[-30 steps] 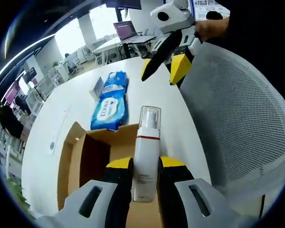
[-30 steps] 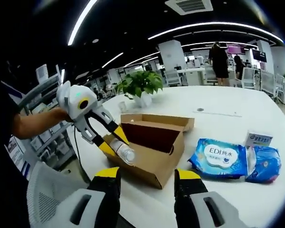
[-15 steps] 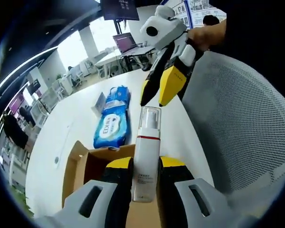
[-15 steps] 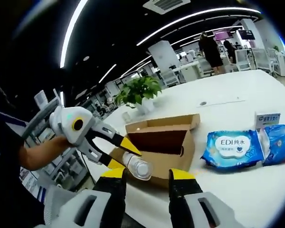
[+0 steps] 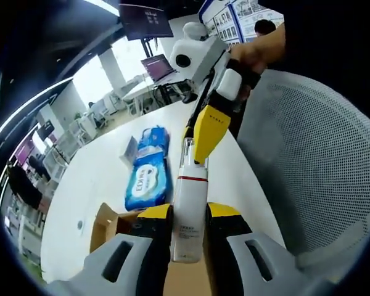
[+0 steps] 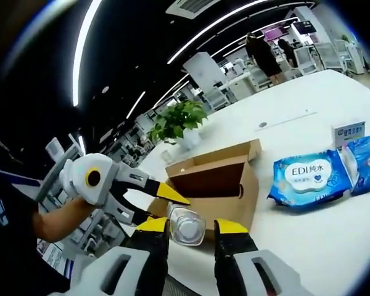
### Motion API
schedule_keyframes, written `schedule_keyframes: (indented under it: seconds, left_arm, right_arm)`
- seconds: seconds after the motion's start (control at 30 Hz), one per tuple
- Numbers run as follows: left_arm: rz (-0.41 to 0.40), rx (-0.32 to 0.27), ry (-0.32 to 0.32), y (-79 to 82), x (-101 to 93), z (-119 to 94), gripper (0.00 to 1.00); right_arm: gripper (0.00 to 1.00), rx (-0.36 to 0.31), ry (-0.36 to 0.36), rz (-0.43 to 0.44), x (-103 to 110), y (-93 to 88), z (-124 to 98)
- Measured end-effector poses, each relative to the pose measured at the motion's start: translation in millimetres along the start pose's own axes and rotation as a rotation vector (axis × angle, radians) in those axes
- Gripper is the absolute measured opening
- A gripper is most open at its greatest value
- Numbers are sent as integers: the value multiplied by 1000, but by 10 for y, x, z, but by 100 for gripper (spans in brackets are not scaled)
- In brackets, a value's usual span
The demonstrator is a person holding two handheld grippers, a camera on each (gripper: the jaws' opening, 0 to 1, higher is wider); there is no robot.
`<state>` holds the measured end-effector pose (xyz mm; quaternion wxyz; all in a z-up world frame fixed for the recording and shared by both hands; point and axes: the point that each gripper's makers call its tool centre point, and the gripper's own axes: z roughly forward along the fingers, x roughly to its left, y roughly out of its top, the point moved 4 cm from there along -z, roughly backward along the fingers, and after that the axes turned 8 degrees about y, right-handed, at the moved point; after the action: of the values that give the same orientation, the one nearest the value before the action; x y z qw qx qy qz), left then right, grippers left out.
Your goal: Operate the shoe box by opening the lid, removing the specified soft item, and placing it in the target area until the item is outside and the box remains undamaged.
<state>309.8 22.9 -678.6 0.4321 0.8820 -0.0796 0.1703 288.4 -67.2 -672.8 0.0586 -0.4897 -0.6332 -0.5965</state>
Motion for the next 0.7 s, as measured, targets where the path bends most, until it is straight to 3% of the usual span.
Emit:
schedule_keyframes:
  seconds: [0.2, 0.33, 0.57, 0.7]
  left_arm:
    - [36, -17, 32, 40, 30, 11, 20]
    - [108, -12, 30, 35, 19, 19, 20]
    - [124, -10, 35, 3, 28, 8, 20]
    - [115, -8, 35, -4, 32, 10, 20]
  right_arm:
    - [22, -12, 15, 39, 1, -10, -1]
    - [19, -24, 30, 70, 4, -11, 10]
    - [18, -42, 49, 145, 2, -37, 25]
    - [17, -42, 44, 142, 12, -35, 32]
